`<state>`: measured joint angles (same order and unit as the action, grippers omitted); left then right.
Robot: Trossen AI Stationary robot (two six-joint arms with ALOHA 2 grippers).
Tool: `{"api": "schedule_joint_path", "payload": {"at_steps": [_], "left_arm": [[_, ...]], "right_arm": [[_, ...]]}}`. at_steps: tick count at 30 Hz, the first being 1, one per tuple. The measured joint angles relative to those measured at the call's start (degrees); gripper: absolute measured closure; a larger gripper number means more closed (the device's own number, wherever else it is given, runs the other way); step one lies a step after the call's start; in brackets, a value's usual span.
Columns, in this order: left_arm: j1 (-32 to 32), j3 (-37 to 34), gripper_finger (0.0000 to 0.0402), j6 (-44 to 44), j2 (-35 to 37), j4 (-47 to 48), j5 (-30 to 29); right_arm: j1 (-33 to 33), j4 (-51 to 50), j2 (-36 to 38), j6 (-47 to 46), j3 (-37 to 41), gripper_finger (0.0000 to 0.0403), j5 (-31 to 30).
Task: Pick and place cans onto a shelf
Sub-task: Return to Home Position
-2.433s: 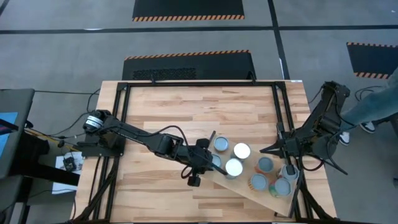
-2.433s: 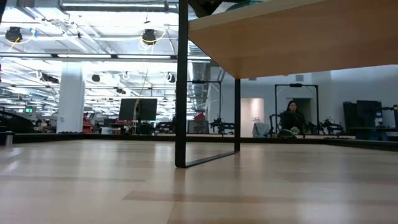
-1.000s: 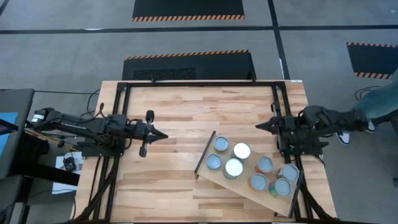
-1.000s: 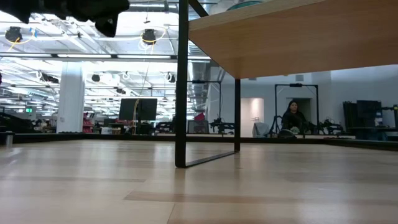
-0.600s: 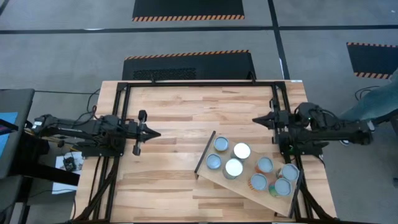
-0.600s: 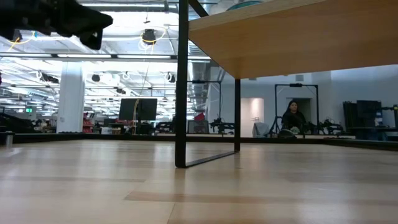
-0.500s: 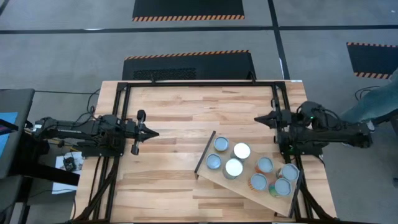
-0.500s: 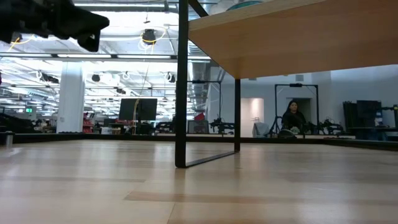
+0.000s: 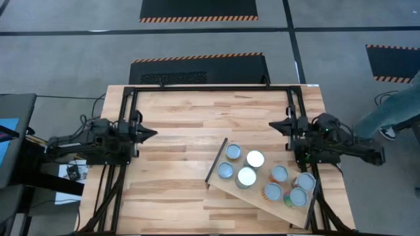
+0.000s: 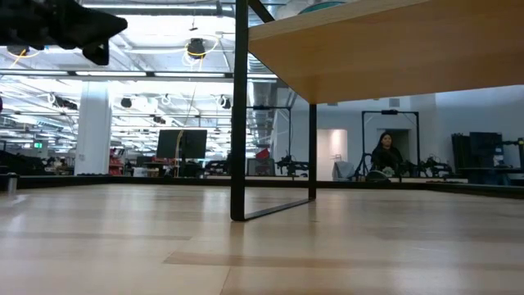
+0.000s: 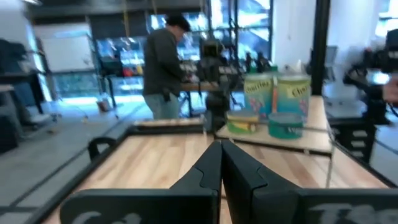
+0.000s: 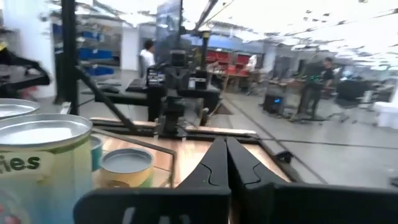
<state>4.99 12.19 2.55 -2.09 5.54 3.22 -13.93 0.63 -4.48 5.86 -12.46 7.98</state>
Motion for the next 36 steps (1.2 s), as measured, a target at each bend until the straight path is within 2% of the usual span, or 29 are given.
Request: {"api": "schedule_joint_path", "payload": {"at_steps": [3, 6, 10, 15, 20, 25, 36], "left_arm": [[-0.02, 0.06, 0.0401, -0.04, 2.05, 1.06, -2.88], [0.0, -0.18, 0.0401, -0.18, 1.81, 2.93, -4.59], [-0.02, -4.53, 0.0401, -0.92, 2.06, 0.11, -5.99], [-0.02, -11.27, 0.0401, -1.02, 1.97, -8.29, -6.63], [-0.02, -11.58, 0.0402, -1.05, 1.91, -9.08, -6.97], [-0.02, -11.61, 0.0402, -1.91, 1.89, -8.38, -4.98], [-0.02, -11.67, 0.0401, -2.78, 1.89, -7.65, -5.87]], "right_arm": [[0.0, -0.23, 4.29, 0.64, 2.35, 0.0402, -2.29], [0.08, -0.89, 4.25, 1.08, 3.35, 0.0402, -2.09], [-0.02, -2.19, 4.34, 1.28, 3.33, 0.0402, -2.07], [0.28, -1.05, 4.34, 2.09, 3.24, 0.0402, -2.23], [0.17, -1.06, 4.36, 1.25, 4.96, 0.0402, -2.57], [-0.12, 5.75, 4.29, -0.55, 11.98, 0.0402, -3.58], [-0.55, 3.19, 4.34, -2.55, 12.01, 0.0391, -5.26]]}}
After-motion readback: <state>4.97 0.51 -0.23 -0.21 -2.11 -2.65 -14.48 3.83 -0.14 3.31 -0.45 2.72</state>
